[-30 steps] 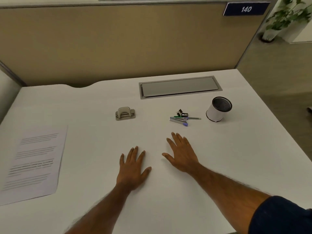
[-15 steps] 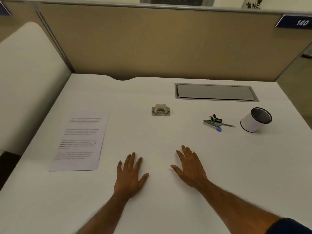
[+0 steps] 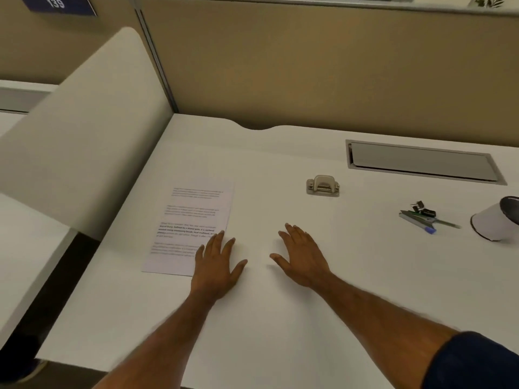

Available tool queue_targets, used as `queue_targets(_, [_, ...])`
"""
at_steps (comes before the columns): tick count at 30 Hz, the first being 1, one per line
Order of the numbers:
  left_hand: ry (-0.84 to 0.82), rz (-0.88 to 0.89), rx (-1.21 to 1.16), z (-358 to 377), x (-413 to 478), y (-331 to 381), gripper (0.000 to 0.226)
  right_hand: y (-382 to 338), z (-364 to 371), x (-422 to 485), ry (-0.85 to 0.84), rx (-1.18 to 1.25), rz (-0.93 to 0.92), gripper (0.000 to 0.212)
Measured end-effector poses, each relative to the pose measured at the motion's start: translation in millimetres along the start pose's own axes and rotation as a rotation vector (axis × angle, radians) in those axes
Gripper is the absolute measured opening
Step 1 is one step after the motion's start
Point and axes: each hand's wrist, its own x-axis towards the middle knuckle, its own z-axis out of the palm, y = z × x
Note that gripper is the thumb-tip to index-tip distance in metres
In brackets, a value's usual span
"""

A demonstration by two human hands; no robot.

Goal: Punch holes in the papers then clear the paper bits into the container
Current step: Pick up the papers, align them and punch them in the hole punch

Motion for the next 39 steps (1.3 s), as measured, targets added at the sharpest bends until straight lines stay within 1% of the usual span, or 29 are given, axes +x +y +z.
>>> queue_targets(6, [0.059,-0.111,-0.034,-29.6,27.1,-51.5,0.067,-46.6,1.8,47.4,-0.023,0.087,-0.061,0.065])
queue_targets(9, [0.048,-0.232,-0.036,-43.8,39.8,-83.0,0.069,-68.4,6.1,67.1,-0.035,0.209,-0.04,0.061])
queue_targets(13, [0.059,-0.367,0.017,-57.7,53.3,-119.1,0.067,-88.8,14.8,87.6,-0.02,0.316,0.038,0.053])
queue_targets(15, [0.069,-0.438,0.001,-63.7,59.6,-132.7,0.064,-94.9,19.0,96.2,0.009,0.354,0.09,0.045])
queue_targets(18, [0.054,-0.517,-0.054,-68.5,68.1,-146.7,0.062,-101.3,23.3,107.9,0.014,0.427,0.228,0.029])
queue_targets(20, [0.028,-0.558,-0.112,-67.8,71.4,-151.9,0.062,-105.5,26.0,114.9,-0.023,0.469,0.318,0.022])
queue_targets(23, [-0.002,-0.598,-0.189,-64.1,73.9,-152.8,0.065,-114.3,29.5,121.8,-0.08,0.537,0.412,0.036])
queue_targets(25, [0.006,-0.617,-0.227,-62.4,75.0,-150.2,0.07,-119.0,31.5,125.3,-0.075,0.572,0.468,0.04])
queue_targets(28, [0.006,-0.642,-0.245,-61.2,77.0,-143.3,0.077,-125.6,33.7,129.2,-0.077,0.566,0.498,0.035])
queue_targets(30, [0.007,-0.657,-0.239,-60.3,78.3,-139.7,0.078,-129.5,33.7,131.3,-0.083,0.538,0.494,0.028])
queue_targets(32, [0.011,-0.673,-0.238,-59.6,79.4,-138.0,0.079,-131.4,33.7,133.4,-0.089,0.563,0.504,0.027])
queue_targets(36, [-0.005,-0.693,-0.254,-60.7,81.6,-138.7,0.08,-129.4,35.2,135.5,-0.096,0.599,0.518,0.039])
queue_targets(39, [-0.036,-0.712,-0.262,-62.4,85.3,-141.2,0.079,-128.2,36.2,137.8,-0.096,0.602,0.516,0.042])
